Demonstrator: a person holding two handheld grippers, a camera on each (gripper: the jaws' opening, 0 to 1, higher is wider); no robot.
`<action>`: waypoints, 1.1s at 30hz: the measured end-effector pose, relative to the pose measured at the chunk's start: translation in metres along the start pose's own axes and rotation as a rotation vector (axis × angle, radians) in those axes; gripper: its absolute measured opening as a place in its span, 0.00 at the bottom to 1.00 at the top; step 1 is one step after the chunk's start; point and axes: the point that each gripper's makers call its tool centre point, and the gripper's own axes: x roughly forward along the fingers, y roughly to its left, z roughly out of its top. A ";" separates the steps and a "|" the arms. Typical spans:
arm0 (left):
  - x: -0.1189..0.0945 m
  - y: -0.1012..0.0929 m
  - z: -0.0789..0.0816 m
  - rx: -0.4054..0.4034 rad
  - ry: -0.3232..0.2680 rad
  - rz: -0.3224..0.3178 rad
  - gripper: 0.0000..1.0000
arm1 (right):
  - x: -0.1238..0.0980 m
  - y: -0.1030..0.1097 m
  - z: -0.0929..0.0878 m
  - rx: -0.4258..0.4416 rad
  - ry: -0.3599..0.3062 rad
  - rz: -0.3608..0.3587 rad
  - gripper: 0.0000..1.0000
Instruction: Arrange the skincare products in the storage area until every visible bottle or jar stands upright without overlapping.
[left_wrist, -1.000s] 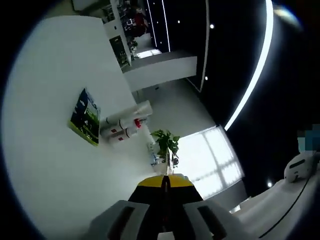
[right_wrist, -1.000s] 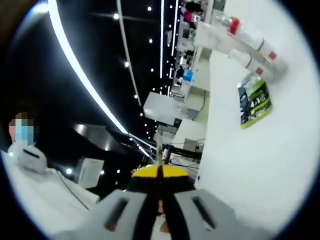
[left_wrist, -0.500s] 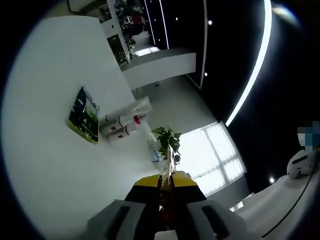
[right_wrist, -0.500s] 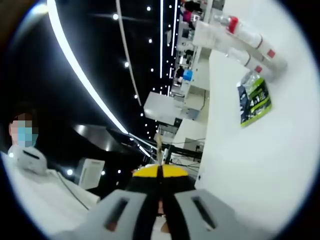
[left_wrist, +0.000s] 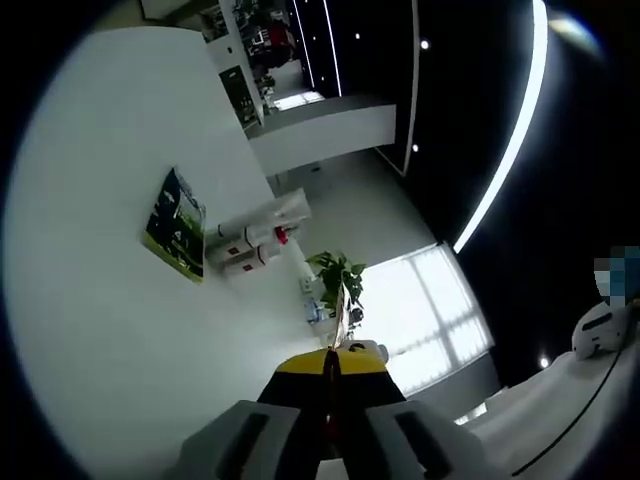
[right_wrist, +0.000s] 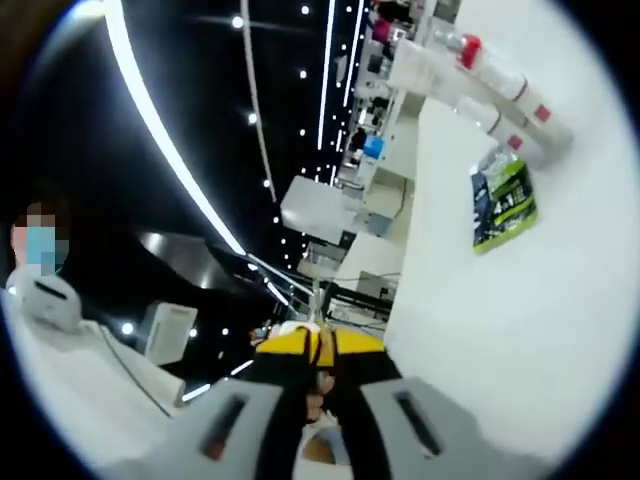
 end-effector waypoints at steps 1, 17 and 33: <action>0.000 0.002 0.002 0.001 0.000 0.003 0.00 | -0.002 0.000 -0.001 -0.010 0.007 -0.002 0.09; 0.000 0.025 0.056 0.026 -0.041 0.081 0.00 | -0.046 -0.015 0.006 -0.110 -0.052 -0.125 0.17; 0.008 0.058 0.112 0.023 -0.045 0.164 0.00 | -0.088 -0.050 0.017 -0.407 -0.008 -0.508 0.40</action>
